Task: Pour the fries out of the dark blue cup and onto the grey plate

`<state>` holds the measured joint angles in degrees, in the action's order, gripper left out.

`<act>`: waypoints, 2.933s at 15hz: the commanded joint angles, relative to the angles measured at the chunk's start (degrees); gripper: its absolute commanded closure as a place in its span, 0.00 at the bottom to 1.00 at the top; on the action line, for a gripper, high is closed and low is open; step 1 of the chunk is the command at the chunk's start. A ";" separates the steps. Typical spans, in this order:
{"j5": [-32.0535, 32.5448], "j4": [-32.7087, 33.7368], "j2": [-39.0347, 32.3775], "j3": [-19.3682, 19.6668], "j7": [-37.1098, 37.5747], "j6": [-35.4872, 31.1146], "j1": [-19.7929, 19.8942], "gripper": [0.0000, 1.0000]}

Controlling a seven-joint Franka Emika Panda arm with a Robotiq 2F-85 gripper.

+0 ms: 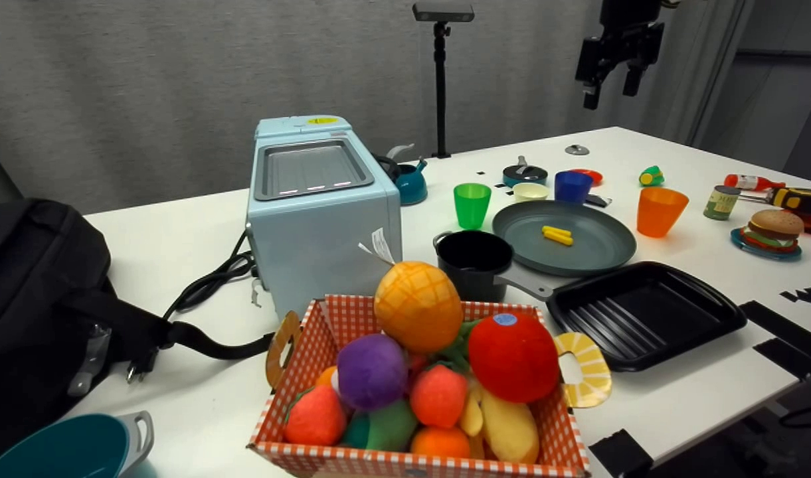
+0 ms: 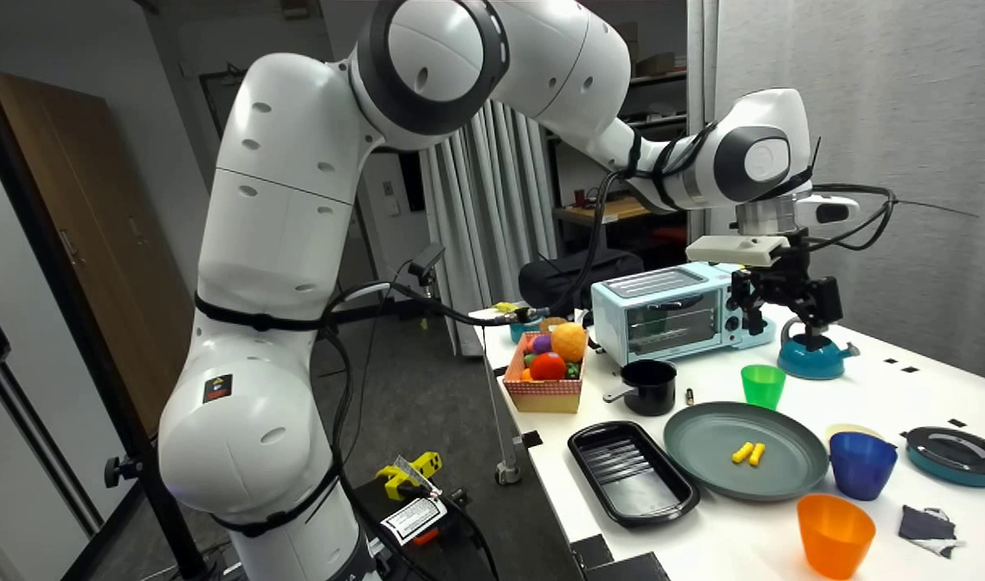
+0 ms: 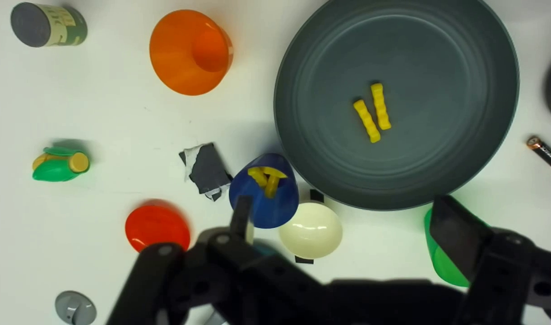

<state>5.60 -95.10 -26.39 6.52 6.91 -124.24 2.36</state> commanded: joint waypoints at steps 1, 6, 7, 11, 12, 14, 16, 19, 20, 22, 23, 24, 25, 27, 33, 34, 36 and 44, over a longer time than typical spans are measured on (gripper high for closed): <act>1.32 0.45 -1.75 0.46 2.33 -1.67 -0.28 0.00; 0.77 5.04 -8.24 2.11 7.02 -4.17 0.21 0.00; 0.68 6.07 -9.58 2.48 8.03 -4.57 0.19 0.00; 1.19 11.31 -15.98 4.66 12.25 -7.06 -0.14 0.00; 1.24 12.78 -17.51 5.24 13.15 -7.44 -0.16 0.00; 1.42 16.11 -20.79 6.65 14.90 -7.70 -0.11 0.00; 1.51 19.36 -23.84 8.06 16.49 -7.09 0.05 0.00; 1.53 22.95 -27.44 9.75 17.99 -6.17 0.30 0.00; 1.44 23.75 -28.45 10.04 18.14 -6.00 0.43 0.00; 1.01 25.17 -30.18 10.14 18.10 -5.70 0.63 0.00; 0.83 25.95 -31.00 10.09 18.14 -5.48 0.65 0.00; 0.72 26.62 -31.72 10.10 18.39 -5.18 0.57 0.00; 0.71 27.18 -32.32 10.12 18.48 -5.10 0.52 0.00; 0.72 28.24 -33.49 10.24 18.73 -4.91 0.51 0.00; 0.45 30.95 -35.90 10.55 20.17 -2.20 0.82 0.51; 0.49 31.27 -36.11 10.59 20.29 -1.62 0.87 0.60; 0.53 32.12 -36.57 10.67 20.40 -0.62 1.02 0.73; 0.32 31.21 -32.78 9.32 18.65 -1.28 0.96 1.00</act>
<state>5.72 -63.97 -60.89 16.96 26.43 -125.26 3.09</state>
